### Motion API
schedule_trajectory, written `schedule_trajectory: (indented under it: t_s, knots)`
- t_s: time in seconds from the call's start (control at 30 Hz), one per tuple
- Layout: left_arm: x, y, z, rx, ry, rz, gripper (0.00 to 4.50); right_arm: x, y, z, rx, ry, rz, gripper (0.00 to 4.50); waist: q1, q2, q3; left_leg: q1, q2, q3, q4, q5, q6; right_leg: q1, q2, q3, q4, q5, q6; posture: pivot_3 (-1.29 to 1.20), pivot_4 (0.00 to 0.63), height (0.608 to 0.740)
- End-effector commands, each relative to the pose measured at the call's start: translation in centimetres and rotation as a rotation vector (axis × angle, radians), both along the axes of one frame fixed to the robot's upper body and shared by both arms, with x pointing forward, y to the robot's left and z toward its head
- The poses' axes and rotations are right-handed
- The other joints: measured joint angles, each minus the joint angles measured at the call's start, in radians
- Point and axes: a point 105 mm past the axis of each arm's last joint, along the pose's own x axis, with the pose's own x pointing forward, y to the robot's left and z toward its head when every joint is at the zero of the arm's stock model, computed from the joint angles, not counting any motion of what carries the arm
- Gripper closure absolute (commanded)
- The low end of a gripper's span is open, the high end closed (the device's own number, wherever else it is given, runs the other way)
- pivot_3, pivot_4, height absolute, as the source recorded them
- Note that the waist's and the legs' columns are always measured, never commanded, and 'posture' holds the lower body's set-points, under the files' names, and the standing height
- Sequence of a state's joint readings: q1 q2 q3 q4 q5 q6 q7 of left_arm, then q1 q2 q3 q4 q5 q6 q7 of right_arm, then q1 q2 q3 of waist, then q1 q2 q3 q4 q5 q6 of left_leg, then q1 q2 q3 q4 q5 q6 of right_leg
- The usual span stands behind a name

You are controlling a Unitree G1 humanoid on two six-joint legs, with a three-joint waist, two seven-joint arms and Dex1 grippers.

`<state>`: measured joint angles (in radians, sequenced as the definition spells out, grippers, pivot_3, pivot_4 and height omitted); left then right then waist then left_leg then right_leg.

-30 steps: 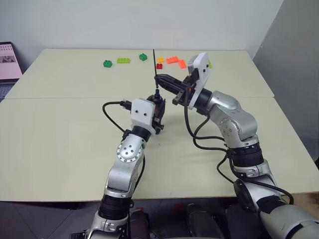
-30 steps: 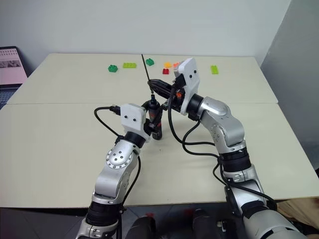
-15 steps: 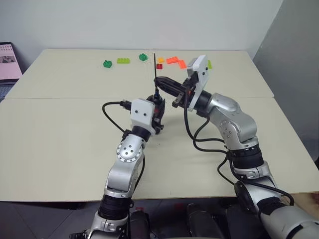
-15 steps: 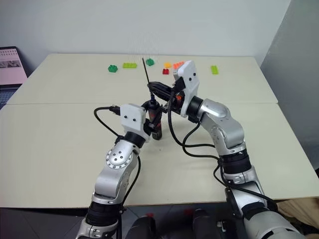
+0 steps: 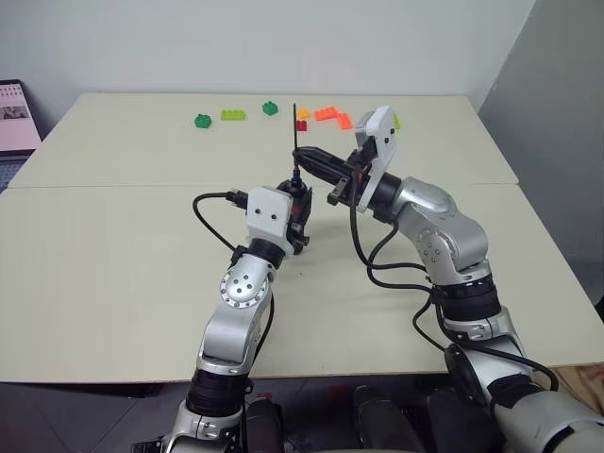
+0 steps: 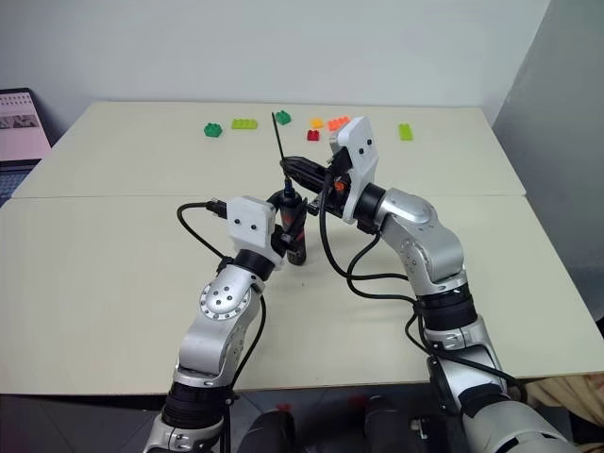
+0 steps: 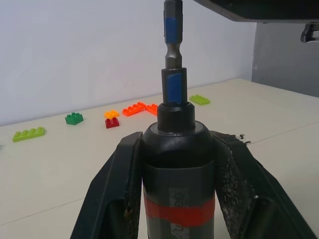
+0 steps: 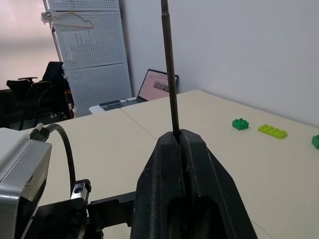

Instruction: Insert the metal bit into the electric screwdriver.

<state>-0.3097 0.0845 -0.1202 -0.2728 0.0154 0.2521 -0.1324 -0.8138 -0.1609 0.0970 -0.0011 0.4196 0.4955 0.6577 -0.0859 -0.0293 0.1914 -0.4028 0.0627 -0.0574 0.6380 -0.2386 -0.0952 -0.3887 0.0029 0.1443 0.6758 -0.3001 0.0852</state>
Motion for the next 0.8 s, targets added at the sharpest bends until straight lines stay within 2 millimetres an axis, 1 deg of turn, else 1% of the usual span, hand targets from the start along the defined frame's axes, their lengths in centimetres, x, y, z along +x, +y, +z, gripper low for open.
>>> schedule_trajectory:
  t_s: [0.03,0.33,0.47,0.67,0.8]
  knots:
    - [-0.23,0.57,0.61,0.008,-0.03,0.022,2.85,-0.75,0.06,1.28,0.008,-0.044,0.022,4.5,0.0,0.0,0.0,0.0,0.0,0.0,0.0,0.0,0.0,0.0,0.0,0.0,0.0,0.0,0.0,0.0,0.15,0.74]
    - [-0.37,0.37,0.49,0.02,-0.033,0.009,2.85,-0.54,0.65,0.82,-0.081,-0.001,0.033,4.5,0.0,0.0,0.0,0.001,0.0,0.0,-0.003,0.0,0.0,0.0,0.0,0.0,-0.002,0.0,0.0,0.0,0.15,0.74]
    - [-0.43,0.33,0.43,0.025,-0.033,0.004,2.85,-0.69,0.79,1.16,-0.103,0.006,0.058,4.5,-0.001,0.0,0.0,0.001,0.0,0.0,-0.004,0.0,0.0,0.0,0.0,0.0,-0.002,0.0,-0.001,0.0,0.15,0.74]
    - [-0.47,0.29,0.54,0.024,-0.037,0.004,2.85,-0.47,0.29,0.67,-0.135,0.046,0.08,4.5,-0.001,0.0,0.0,0.001,0.0,0.0,-0.005,0.0,0.0,0.0,0.0,0.0,-0.003,0.001,-0.001,0.0,0.15,0.74]
    - [-0.52,0.35,0.61,0.021,-0.04,0.006,2.85,-0.17,0.05,0.64,-0.117,0.097,0.098,4.5,-0.001,0.0,0.0,0.001,0.0,0.0,-0.006,0.0,0.0,0.0,0.0,0.0,-0.003,0.001,-0.002,0.0,0.15,0.74]
